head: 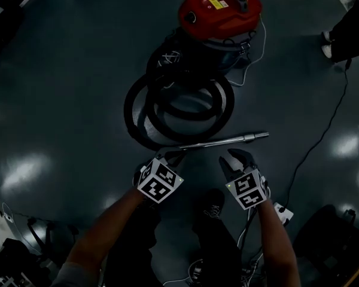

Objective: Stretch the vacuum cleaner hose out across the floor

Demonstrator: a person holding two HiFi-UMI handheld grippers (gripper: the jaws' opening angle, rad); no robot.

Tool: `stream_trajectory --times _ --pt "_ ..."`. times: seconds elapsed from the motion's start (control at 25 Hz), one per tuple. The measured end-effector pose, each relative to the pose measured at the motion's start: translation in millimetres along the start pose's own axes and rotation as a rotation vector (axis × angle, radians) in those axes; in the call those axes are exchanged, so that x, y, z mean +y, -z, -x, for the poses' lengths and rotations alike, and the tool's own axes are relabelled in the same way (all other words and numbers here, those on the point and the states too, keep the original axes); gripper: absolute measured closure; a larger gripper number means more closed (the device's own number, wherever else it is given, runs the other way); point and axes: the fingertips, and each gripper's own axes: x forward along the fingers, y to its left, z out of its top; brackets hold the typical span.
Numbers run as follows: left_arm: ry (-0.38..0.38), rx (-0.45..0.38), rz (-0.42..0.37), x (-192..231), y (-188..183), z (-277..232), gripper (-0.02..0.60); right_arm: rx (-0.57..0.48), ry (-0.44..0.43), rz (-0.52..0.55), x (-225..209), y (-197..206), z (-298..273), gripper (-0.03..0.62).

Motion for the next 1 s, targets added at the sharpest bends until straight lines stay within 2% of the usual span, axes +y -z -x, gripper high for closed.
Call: stream_trajectory --times 0.16,0.32,0.48,0.56,0.8,1.0 --pt "0.008 0.051 0.005 23.9 55.8 -66.3 0.564 0.079 -0.075 0.087 5.6 55.1 -84.0 0.443" --pt "0.053 0.112 -0.021 37.7 102.0 -120.2 0.499 0.155 -0.143 0.173 2.5 97.9 -156.0 0.424" --pt "0.108 0.201 -0.135 45.5 145.3 -165.7 0.418 0.246 -0.202 0.332 -1.9 130.4 -205.1 0.424" --pt "0.132 0.241 -0.168 47.7 162.8 -181.9 0.396 0.294 -0.232 0.426 -4.0 148.0 -220.1 0.424" --pt "0.178 0.33 -0.251 55.6 194.8 -210.1 0.396 0.369 -0.341 0.613 -7.2 167.0 -241.7 0.424" --pt "0.18 0.398 -0.436 56.0 206.5 -221.8 0.396 0.382 -0.433 0.716 -7.3 175.1 -248.0 0.424"
